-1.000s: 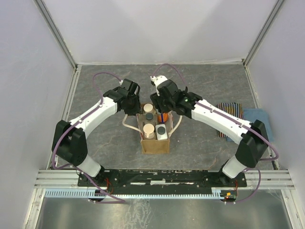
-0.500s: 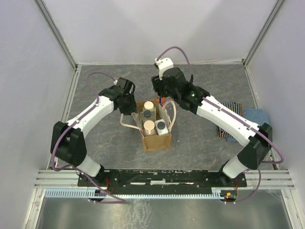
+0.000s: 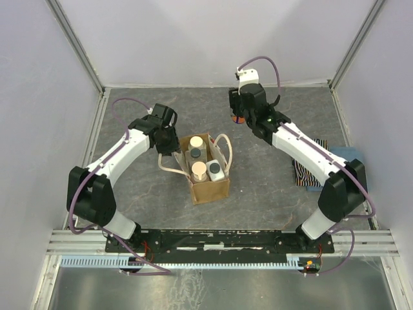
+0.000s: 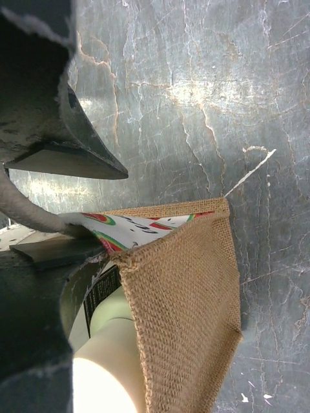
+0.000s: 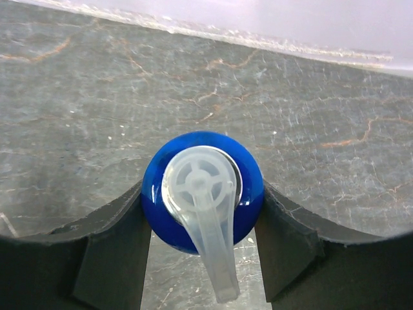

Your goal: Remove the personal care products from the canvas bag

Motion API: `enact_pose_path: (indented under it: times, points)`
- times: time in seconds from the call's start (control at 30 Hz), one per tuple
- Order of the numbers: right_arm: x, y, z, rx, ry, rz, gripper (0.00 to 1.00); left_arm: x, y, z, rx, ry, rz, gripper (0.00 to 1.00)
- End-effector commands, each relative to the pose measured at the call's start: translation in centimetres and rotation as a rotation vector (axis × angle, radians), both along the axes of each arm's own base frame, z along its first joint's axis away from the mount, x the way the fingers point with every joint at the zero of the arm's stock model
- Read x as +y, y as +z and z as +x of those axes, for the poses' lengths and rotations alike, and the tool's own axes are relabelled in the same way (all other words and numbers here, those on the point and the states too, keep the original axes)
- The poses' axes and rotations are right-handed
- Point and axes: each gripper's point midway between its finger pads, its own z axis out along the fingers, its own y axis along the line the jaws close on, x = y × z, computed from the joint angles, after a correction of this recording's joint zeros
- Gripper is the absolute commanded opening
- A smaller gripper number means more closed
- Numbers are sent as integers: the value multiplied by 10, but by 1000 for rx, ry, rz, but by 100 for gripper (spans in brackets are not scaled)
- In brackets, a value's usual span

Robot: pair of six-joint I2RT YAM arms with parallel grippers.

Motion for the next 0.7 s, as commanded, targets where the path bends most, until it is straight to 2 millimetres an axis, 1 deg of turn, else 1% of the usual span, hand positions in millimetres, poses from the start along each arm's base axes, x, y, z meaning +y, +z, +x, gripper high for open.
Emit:
enact_pose_path:
  times: [0.0,0.13,0.3,0.37,0.43,0.5,0.67]
  points:
    - [-14,8,22,-145,-90,66,51,7,34,18,-117,-1,1,7]
    - [-24,-25,26,-132,-142,51,51,5,35,17,-117,3,-19,7]
    - [-30,-63,29,-76,-187,26,51,3,34,15,-113,3,-33,7]
    - [-31,-75,27,-58,-192,28,51,3,36,15,-120,1,-35,7]
    - [-30,-82,26,-42,-188,29,51,2,41,17,-132,-1,-40,8]
    - [-30,-87,24,-22,-181,25,56,1,50,19,-153,-10,-49,16]
    - [-32,-99,18,25,-179,16,81,-1,79,23,-232,-15,-73,46]
